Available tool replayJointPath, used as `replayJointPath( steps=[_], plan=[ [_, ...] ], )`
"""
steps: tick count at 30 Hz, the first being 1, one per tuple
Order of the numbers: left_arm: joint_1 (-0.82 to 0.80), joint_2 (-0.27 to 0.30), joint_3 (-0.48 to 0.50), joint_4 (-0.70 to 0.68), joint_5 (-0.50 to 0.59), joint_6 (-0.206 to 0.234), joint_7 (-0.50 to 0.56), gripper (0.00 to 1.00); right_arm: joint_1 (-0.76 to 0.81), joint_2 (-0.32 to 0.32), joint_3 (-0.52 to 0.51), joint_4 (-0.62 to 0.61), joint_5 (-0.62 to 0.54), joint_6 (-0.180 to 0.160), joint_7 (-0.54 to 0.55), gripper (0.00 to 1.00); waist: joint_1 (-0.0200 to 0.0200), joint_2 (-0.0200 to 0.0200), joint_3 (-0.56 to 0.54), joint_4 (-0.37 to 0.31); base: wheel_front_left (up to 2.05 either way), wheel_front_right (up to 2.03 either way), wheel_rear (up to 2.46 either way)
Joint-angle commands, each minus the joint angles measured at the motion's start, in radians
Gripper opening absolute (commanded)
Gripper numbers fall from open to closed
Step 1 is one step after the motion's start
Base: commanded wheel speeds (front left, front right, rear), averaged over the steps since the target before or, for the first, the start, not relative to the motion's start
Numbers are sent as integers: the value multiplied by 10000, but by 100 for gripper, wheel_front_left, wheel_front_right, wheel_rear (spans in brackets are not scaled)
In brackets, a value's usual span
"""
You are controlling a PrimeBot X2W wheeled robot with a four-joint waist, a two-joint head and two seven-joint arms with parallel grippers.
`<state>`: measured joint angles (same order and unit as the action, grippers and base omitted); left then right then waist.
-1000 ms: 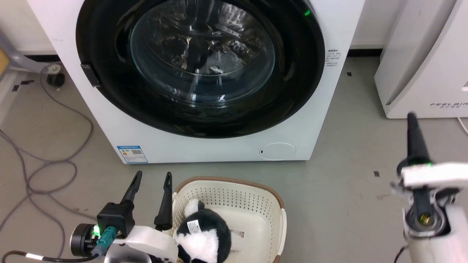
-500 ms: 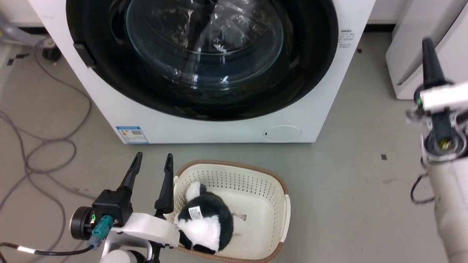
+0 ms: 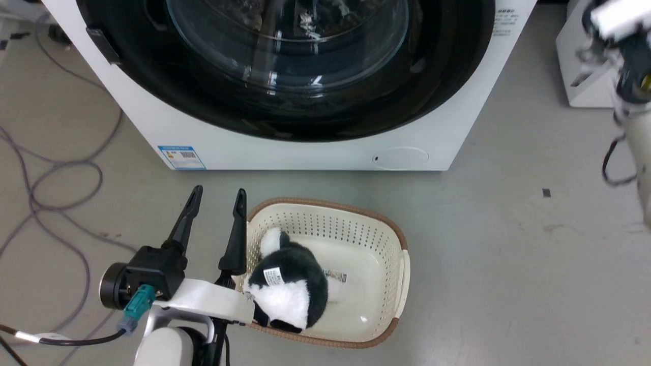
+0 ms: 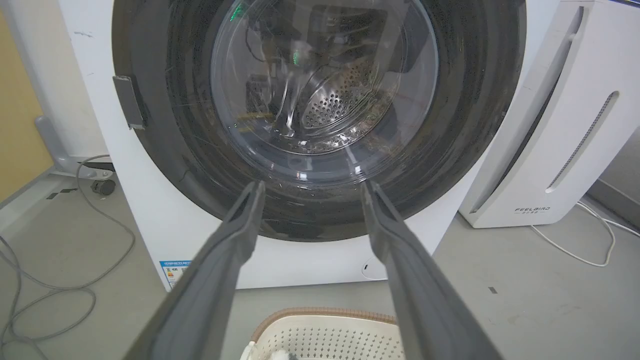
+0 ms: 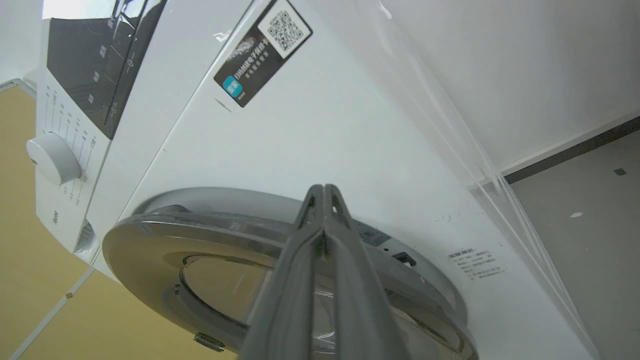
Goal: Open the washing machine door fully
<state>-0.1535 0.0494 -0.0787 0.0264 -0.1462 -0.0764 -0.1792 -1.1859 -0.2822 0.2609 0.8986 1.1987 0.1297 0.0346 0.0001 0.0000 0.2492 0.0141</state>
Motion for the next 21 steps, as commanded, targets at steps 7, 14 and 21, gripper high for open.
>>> replayJointPath(
  steps=[7, 14, 21],
  plan=[
    [-405, 8, -24, -57, -242, -136, -233, 100, -1800, -67, 1138, 995, 387, 8, 1256, 0, -1, 0, 441, 74, 0, 0, 0],
    [-600, 8, -62, -58, -423, -198, -380, 100, -2713, -287, 2074, 1725, 686, 9, 2369, 0, -1, 0, 748, 204, 0, 0, 0],
    [-821, 8, -78, -103, -561, -243, -526, 100, -3842, -195, 3036, 2447, 875, 9, 3385, 0, -1, 0, 1212, 324, 0, 0, 0]
  ],
)
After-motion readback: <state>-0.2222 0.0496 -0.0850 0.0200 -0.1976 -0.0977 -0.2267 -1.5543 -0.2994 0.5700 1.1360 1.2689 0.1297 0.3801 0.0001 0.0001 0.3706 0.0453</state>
